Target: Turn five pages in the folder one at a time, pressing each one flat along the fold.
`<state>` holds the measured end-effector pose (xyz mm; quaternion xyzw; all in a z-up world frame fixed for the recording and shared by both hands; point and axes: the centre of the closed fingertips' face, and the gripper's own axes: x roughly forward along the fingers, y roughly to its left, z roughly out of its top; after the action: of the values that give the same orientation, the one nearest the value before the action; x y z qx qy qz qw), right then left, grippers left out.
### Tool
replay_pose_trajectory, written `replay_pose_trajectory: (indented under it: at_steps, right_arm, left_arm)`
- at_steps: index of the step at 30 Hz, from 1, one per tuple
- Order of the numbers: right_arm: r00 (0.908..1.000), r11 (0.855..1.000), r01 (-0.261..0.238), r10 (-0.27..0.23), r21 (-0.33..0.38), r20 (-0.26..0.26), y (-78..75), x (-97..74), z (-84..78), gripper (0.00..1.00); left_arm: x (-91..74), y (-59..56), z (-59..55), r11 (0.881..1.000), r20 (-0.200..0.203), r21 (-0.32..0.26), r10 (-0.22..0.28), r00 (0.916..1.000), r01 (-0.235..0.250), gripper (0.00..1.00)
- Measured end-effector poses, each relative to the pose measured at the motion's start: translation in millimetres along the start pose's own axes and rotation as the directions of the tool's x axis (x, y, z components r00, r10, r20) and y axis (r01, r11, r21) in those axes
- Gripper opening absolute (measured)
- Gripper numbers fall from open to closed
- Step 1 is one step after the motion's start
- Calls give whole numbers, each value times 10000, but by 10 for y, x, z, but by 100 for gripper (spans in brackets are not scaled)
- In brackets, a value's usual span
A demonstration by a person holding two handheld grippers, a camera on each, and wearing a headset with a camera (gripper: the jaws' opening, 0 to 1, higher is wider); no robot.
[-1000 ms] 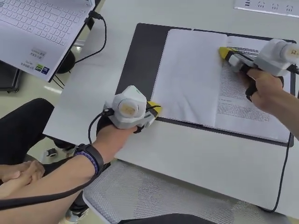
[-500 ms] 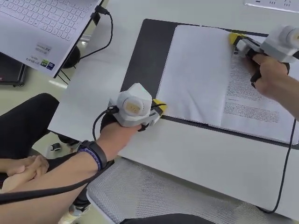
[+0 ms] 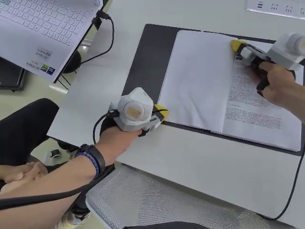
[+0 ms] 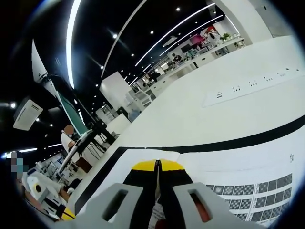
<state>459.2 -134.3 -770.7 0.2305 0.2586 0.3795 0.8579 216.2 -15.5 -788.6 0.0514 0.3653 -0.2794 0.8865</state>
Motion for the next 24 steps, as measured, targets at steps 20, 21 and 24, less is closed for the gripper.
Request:
replay_pose_trajectory:
  at_steps: [20,21,24]
  right_arm:
    - [9974,9974,-681,685,215,-214,473,-437,-394,0]
    - [9971,9973,-721,725,168,-244,502,-459,-415,0]
    - [9963,9967,-793,798,172,-303,490,-488,-449,0]
  left_arm:
    - [7,-6,-4,10000,29,-15,-22,10000,22,0]
    - [7,-6,-4,10000,31,-24,-20,10000,20,0]
    - [5,-11,-1,10000,34,-16,-25,10000,25,0]
